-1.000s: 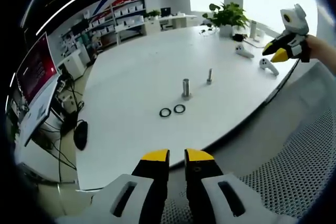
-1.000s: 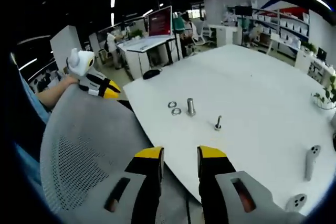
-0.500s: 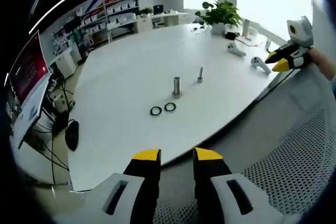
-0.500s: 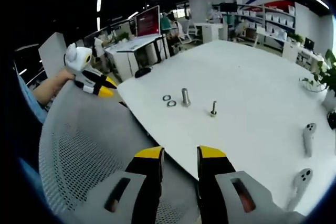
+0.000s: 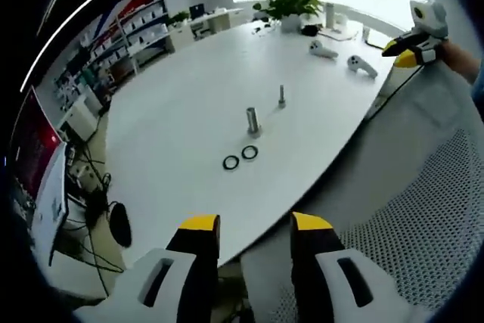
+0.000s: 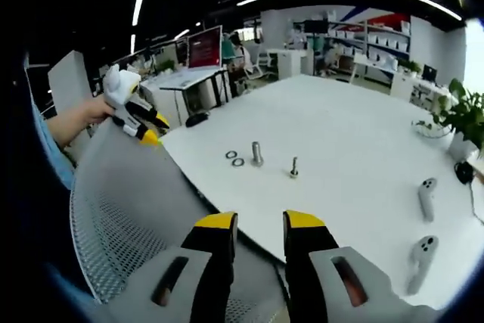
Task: Place the washer onto the threaded stud by aligning its center hole with the stud, sliding it down to the base, and recovering from edge contact or off-axis alignment until the washer reaches the visible bottom stop.
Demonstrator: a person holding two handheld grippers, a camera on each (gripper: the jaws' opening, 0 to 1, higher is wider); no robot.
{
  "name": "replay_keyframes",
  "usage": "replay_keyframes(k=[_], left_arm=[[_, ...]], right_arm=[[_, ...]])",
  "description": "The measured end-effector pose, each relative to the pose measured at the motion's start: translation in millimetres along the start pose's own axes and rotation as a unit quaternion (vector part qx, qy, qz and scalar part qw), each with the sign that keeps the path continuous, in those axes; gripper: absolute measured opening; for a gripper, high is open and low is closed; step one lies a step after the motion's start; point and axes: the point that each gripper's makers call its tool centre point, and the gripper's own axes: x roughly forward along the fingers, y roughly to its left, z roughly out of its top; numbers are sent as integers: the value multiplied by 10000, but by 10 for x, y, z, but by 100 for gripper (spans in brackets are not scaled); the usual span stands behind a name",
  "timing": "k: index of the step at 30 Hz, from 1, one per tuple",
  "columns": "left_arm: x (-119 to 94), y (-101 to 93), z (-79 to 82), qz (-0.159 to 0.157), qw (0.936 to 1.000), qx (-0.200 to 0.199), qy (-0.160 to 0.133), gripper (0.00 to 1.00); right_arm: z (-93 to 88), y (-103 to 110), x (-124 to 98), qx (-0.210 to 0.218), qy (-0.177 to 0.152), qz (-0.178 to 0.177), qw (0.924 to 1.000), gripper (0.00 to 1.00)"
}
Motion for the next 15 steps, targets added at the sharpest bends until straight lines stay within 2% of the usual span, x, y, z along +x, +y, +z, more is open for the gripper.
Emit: replay_keyframes(k=[1,3,5,7,10,13,15], left_arm=[[0,4,30,-37,10000,-64,-64,36],[23,5,127,-345,9988,-287,-211,36],[79,84,159,-370,9989,-247,-176,36],[149,95,178,-535,9985,-55,-91,34],[287,57,138,-958,9950,176,220,32],[459,79,87,-1094,9888,819,598,32],[587,80,62,-1226,9808,1253,850,30]], right_arm=[[7,22,-9,66,-40,13,10000,26],[11,88,-20,58,-61,16,10000,26],[58,112,-25,10,-162,-102,9998,26],[80,139,-17,-32,-207,-182,9996,26],[90,179,17,-53,-235,-273,9993,25],[71,150,57,-193,-112,-504,9985,25],[71,150,79,-212,-96,-512,9984,26]])
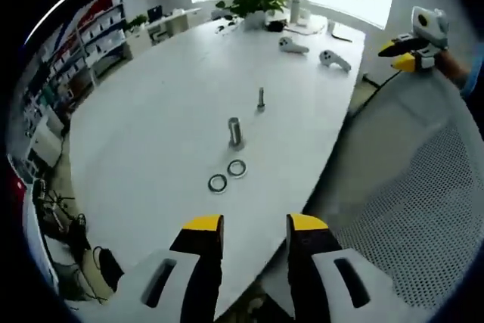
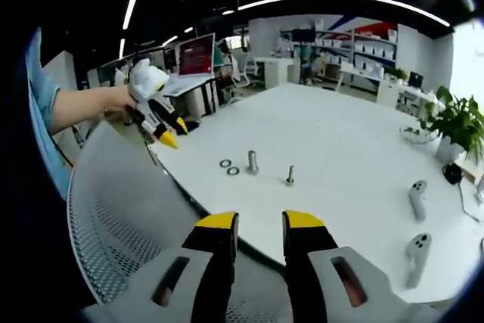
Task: Place the washer onto the threaded stud by aligning its center hole with the stud, sliding it down to the base, and recovering from edge contact or off-axis alignment until the washer reaches the visible bottom stop.
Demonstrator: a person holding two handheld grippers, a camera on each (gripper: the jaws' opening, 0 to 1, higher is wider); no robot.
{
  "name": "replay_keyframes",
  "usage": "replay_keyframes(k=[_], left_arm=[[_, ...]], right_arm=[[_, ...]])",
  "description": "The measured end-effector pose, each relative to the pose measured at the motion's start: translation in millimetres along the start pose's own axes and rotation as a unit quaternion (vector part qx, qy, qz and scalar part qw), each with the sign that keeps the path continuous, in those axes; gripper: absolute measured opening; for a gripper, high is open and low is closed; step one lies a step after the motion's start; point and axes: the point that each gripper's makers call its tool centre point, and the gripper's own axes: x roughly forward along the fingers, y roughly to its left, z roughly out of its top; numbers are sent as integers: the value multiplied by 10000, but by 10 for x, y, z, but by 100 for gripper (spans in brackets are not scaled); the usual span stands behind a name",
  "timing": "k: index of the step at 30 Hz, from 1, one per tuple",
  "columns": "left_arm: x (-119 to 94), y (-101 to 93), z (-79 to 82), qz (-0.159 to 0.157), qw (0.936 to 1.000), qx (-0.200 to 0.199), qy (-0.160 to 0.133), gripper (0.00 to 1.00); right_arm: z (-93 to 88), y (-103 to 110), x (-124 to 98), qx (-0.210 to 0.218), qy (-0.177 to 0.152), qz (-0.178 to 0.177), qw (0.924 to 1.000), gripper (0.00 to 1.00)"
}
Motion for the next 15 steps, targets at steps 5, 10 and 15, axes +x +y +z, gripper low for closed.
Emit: replay_keyframes(k=[5,10,15], left_arm=[[280,102,142,-253,9958,850,226,34],[578,322,146,-331,9905,1212,567,36],[832,471,212,-375,9909,1148,592,32]], right_arm=[[0,-3,17,-58,-17,-65,10000,26],[-53,-5,91,-27,174,-168,9997,28],[-132,-93,187,23,167,-473,9987,28]])
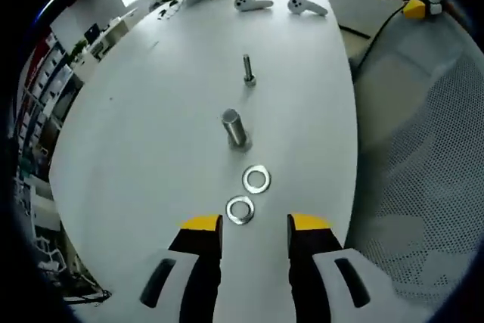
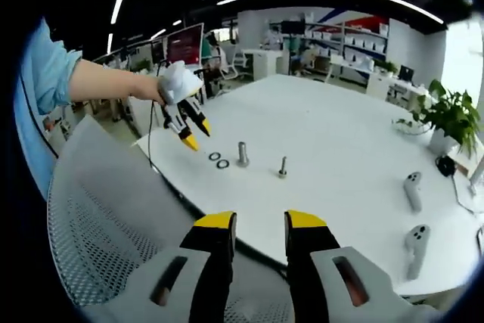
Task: Place the washer onto the threaded stud by aligning its center hole with the stud, sliding it down to the base, and recovering from edge contact or off-axis alignment until the washer reaches the visible bottom stop.
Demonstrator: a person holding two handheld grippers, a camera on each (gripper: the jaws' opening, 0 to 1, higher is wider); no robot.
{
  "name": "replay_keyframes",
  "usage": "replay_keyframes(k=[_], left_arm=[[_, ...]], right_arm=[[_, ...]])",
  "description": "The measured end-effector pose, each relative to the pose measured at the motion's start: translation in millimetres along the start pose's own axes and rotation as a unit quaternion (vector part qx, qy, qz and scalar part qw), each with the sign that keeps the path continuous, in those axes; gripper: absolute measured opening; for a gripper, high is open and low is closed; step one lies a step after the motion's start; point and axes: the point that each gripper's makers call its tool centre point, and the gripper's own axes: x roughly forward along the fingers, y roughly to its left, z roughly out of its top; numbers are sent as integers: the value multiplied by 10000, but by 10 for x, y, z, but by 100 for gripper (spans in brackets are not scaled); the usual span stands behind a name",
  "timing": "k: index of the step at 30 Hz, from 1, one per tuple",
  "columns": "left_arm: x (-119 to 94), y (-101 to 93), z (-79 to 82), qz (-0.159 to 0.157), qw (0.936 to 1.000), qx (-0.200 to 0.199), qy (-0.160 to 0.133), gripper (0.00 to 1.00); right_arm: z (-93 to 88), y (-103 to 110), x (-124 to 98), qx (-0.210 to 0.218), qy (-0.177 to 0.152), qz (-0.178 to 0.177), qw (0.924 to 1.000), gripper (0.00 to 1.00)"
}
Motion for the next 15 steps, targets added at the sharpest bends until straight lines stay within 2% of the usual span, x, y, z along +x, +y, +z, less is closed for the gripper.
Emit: replay_keyframes(k=[3,5,8,10,15], left_arm=[[156,22,-129,-179,9991,55,376,31],[239,42,-211,-266,9977,221,590,26],[353,114,-240,-231,9971,172,709,26],[388,97,-197,-307,9977,61,604,27],[495,43,-219,-388,9953,344,821,28]], right_arm=[[-37,-21,18,-116,168,-108,9997,27],[-42,-38,27,-183,168,-163,9996,27],[-69,-78,38,-180,217,-216,9994,27],[-87,-96,39,-117,262,-225,9993,26],[-82,-98,37,-117,242,-230,9994,26]])
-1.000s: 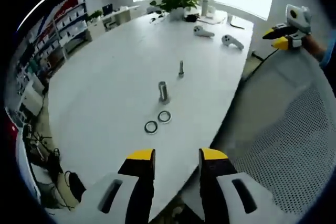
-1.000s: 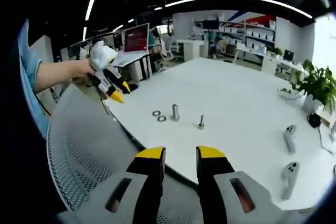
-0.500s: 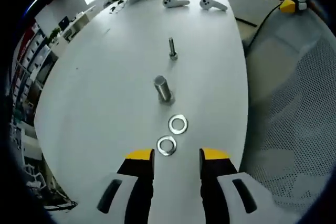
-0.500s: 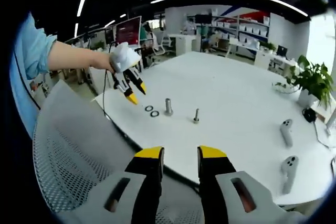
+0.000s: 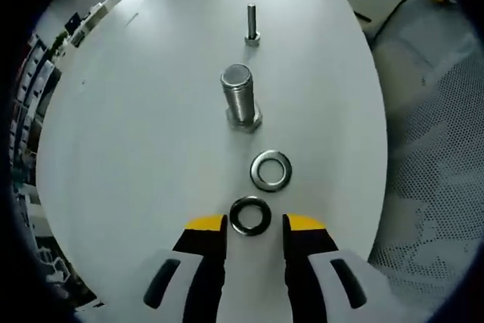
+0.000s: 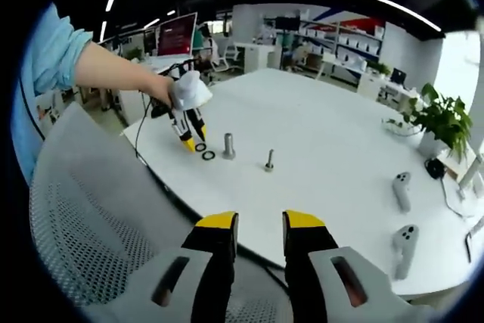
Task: Place the washer onto the threaded stud by aligning its center hole with the stud, sliding it down to the base, and recovering from edge contact or off-axis alignment until the washer reaches the visible bottom stop.
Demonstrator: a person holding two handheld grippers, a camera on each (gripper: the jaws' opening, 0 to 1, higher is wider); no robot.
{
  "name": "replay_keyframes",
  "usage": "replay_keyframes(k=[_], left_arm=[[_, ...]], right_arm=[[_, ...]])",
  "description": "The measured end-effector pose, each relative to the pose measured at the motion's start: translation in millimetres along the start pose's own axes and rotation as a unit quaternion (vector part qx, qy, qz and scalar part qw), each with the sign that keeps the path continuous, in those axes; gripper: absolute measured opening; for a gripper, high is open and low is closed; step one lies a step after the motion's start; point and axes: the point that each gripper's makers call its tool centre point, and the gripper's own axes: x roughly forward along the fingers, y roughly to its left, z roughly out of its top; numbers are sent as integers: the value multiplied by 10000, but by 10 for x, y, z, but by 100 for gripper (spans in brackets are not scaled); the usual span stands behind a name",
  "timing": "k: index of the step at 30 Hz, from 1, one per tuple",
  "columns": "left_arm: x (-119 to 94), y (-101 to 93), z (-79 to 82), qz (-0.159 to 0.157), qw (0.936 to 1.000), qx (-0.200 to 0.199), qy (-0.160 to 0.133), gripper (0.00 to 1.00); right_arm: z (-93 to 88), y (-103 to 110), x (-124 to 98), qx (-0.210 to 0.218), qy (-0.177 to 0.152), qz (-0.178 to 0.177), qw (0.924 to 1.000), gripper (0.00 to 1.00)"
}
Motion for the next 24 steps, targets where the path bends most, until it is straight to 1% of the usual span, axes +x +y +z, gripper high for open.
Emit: replay_keyframes(k=[1,2,4,9,11,15,20,22,23,24], left_arm=[[29,14,-7,33,10000,62,51,29],[30,12,-8,3,9999,103,81,28],[26,18,61,-35,10000,-2,-72,28],[27,11,49,-70,10000,40,-53,28],[27,15,50,-52,10000,-57,-37,28],[37,13,53,-49,9999,33,86,28],[42,16,65,-131,9991,381,134,29],[43,17,65,-118,9993,290,197,29],[39,12,62,-113,9992,309,224,29],[33,5,35,-131,9989,334,317,30]], right_arm=[[0,-1,0,0,-1,1,10000,26],[0,0,-1,2,-5,2,10000,26],[1,1,-1,11,-10,6,10000,26],[-2,8,0,5,1,35,10000,26],[-2,8,0,6,1,35,10000,26],[-2,10,-1,8,-3,43,10000,26],[-2,22,2,-9,3,82,10000,26],[0,24,1,-3,-9,91,10000,26],[0,25,0,3,-13,95,10000,26],[2,26,0,8,-20,99,9999,26]])
